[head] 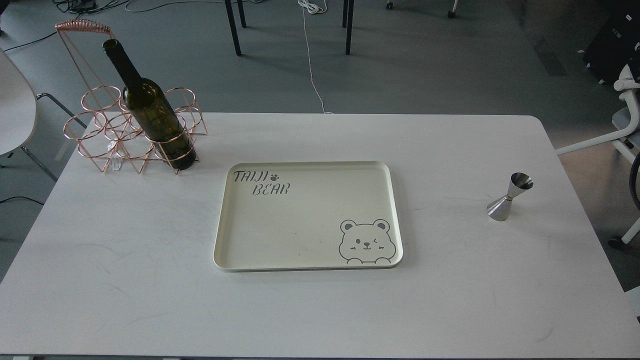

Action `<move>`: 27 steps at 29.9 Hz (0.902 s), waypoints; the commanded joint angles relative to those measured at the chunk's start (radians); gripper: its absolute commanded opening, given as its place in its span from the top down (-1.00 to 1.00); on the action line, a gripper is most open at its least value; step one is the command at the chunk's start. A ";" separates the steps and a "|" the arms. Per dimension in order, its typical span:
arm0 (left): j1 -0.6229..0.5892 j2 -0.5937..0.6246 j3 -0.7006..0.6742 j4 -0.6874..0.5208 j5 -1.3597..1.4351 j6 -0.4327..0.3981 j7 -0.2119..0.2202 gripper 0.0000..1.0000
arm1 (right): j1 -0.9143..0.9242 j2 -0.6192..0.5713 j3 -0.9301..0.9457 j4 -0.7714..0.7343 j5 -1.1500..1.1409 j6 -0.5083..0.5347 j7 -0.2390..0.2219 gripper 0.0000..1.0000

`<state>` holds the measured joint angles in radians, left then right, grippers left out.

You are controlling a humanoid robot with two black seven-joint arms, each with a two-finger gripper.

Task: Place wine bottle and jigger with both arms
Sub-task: 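Release the bottle and withdraw the left gripper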

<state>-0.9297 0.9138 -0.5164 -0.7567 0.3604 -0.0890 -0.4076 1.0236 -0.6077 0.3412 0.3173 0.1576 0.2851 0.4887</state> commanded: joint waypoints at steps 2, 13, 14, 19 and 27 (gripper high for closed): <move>0.026 -0.055 -0.001 0.109 -0.361 -0.098 0.001 -0.96 | -0.037 0.002 0.090 0.000 0.017 0.006 0.000 -0.97; 0.071 -0.187 -0.002 0.398 -0.583 -0.400 0.007 -0.96 | -0.154 0.016 0.256 0.003 0.033 0.092 0.000 -0.98; 0.081 -0.193 -0.004 0.399 -0.600 -0.400 0.007 -0.96 | -0.158 0.017 0.256 0.003 0.042 0.098 0.000 -0.98; 0.104 -0.220 -0.028 0.401 -0.675 -0.400 0.015 -0.96 | -0.160 0.022 0.256 0.003 0.085 0.143 -0.051 -0.98; 0.120 -0.256 -0.086 0.399 -0.678 -0.400 0.015 -0.96 | -0.177 0.045 0.265 0.002 0.167 0.196 -0.096 -0.99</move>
<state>-0.8150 0.6618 -0.5880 -0.3559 -0.3172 -0.4888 -0.3935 0.8574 -0.5700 0.6027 0.3195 0.2805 0.4747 0.3981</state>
